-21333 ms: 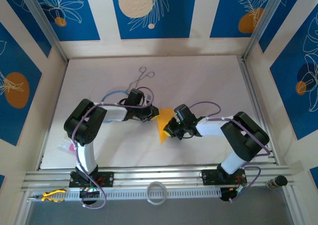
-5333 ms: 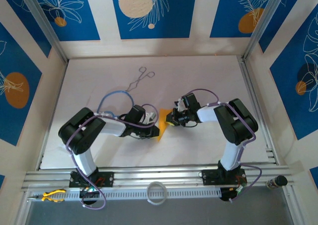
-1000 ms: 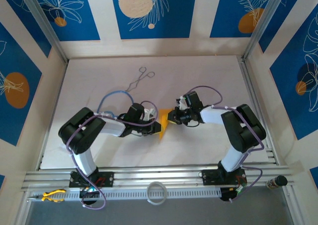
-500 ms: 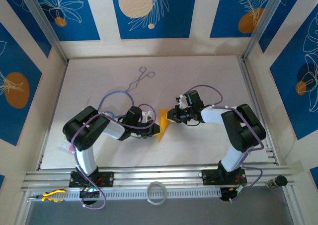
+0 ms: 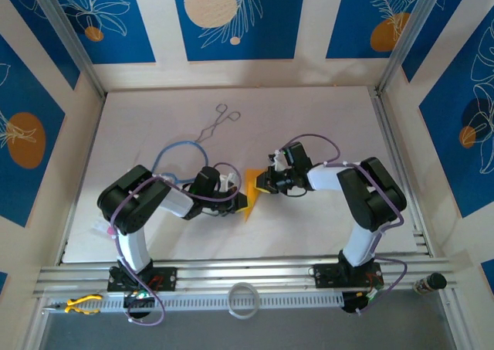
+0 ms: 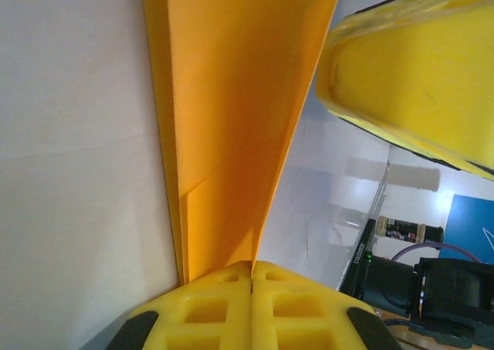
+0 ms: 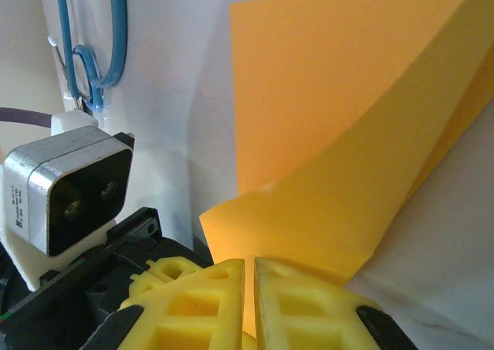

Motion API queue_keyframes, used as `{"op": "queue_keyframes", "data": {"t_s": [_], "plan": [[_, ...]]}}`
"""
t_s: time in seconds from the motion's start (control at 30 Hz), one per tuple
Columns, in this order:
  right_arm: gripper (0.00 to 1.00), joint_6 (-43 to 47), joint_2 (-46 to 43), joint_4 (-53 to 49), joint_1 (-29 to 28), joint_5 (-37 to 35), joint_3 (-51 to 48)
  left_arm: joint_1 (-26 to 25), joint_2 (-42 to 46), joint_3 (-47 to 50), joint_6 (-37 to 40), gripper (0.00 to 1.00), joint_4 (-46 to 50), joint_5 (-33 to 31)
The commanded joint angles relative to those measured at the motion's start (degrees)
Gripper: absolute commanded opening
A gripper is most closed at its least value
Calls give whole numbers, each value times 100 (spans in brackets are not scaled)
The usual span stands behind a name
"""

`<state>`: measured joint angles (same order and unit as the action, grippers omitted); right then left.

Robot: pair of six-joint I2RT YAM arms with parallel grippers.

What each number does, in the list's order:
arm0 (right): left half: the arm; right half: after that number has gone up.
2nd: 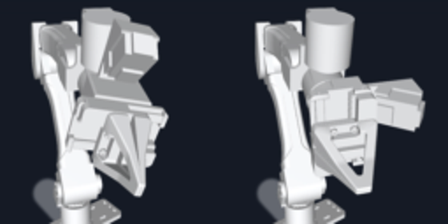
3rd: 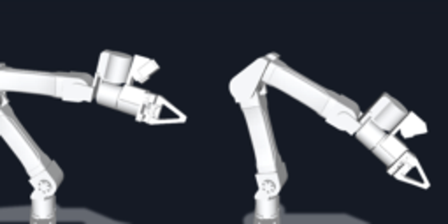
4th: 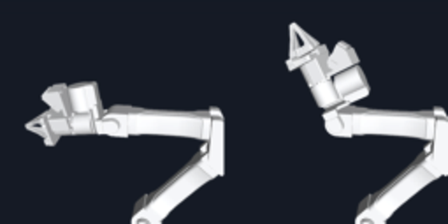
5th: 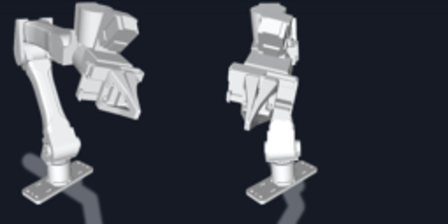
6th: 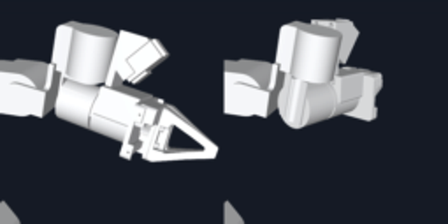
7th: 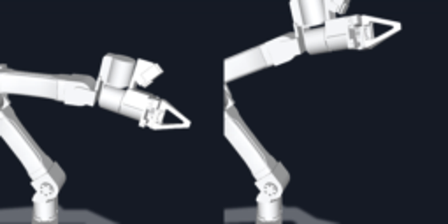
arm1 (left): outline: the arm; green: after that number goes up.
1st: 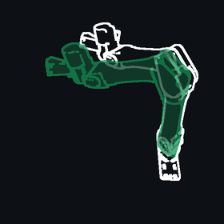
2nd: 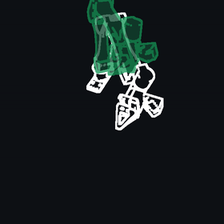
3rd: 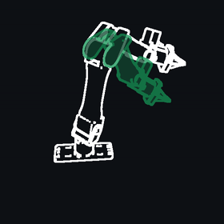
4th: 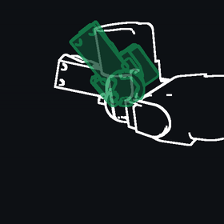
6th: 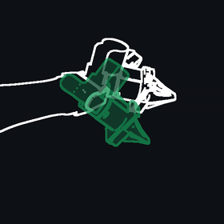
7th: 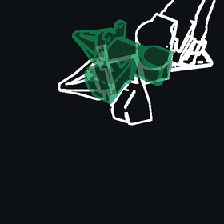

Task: Fold a paper plane with a square sheet of paper (pick it up from the middle)
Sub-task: Fold the wing for the fifth time at the center of the table.

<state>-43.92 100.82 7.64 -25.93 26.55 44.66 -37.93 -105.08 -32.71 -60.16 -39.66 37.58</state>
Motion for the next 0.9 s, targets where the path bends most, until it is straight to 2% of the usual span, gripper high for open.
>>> {"op": "queue_keyframes", "data": {"t_s": [0.0,0.4,0.87], "plan": [[11,75,99,21,-43,173,158,77,48,113,-55,0,37,-116],[12,44,52,51,-17,67,80,93,67,256,-183,0,-139,-227],[12,-29,112,282,36,264,26,278,-433,650,-1010,0,-1742,5]]}}
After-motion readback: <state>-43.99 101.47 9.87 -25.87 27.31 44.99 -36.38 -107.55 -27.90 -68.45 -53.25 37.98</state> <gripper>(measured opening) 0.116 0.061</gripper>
